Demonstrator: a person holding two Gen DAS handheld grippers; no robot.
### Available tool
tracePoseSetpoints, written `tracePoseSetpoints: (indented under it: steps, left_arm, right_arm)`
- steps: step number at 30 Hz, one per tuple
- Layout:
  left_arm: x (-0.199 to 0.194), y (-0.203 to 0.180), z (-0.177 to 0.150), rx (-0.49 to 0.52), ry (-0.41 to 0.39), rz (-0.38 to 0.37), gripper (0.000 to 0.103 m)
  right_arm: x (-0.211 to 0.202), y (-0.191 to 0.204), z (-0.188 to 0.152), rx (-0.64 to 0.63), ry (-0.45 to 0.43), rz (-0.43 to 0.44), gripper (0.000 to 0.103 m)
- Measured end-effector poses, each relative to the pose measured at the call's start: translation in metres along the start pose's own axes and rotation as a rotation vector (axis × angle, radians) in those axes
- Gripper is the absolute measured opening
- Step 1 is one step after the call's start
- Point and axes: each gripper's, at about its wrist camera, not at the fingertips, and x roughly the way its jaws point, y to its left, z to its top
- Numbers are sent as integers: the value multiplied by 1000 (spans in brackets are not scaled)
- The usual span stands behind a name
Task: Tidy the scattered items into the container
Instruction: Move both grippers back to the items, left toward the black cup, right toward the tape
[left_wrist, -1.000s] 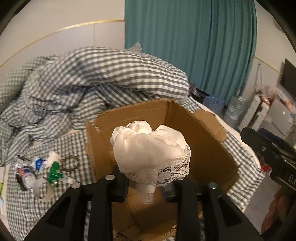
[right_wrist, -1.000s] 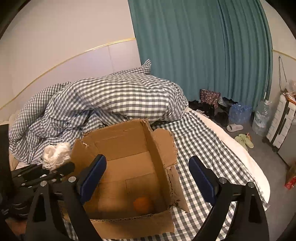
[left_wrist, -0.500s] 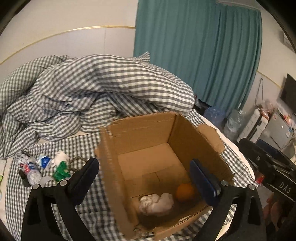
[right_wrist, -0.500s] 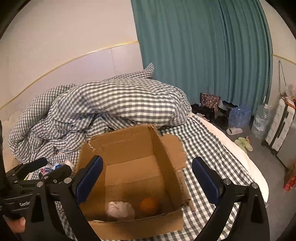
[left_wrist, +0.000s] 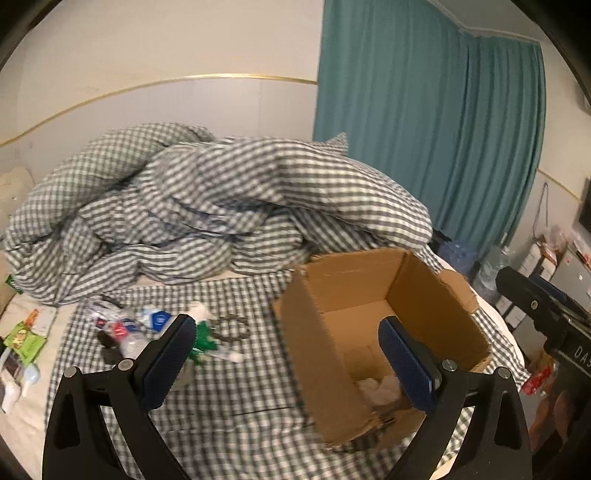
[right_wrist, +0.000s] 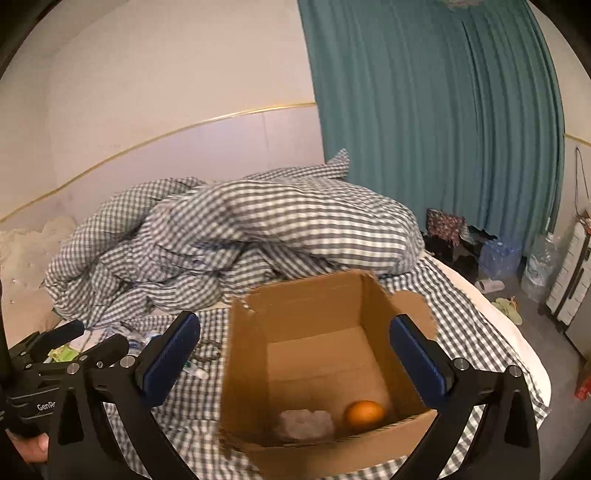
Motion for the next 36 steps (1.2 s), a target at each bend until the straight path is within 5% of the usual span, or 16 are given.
tracePoseSetpoints:
  steps: [24,36]
  left_arm:
    - [-66,155,-21,-153,-40,217,103]
    - [-67,196,-29,-176,-28,264,103]
  right_arm:
    - [-1,149,-6,-130,7,182,103]
    - [33,206,-30,-203,113,308,103]
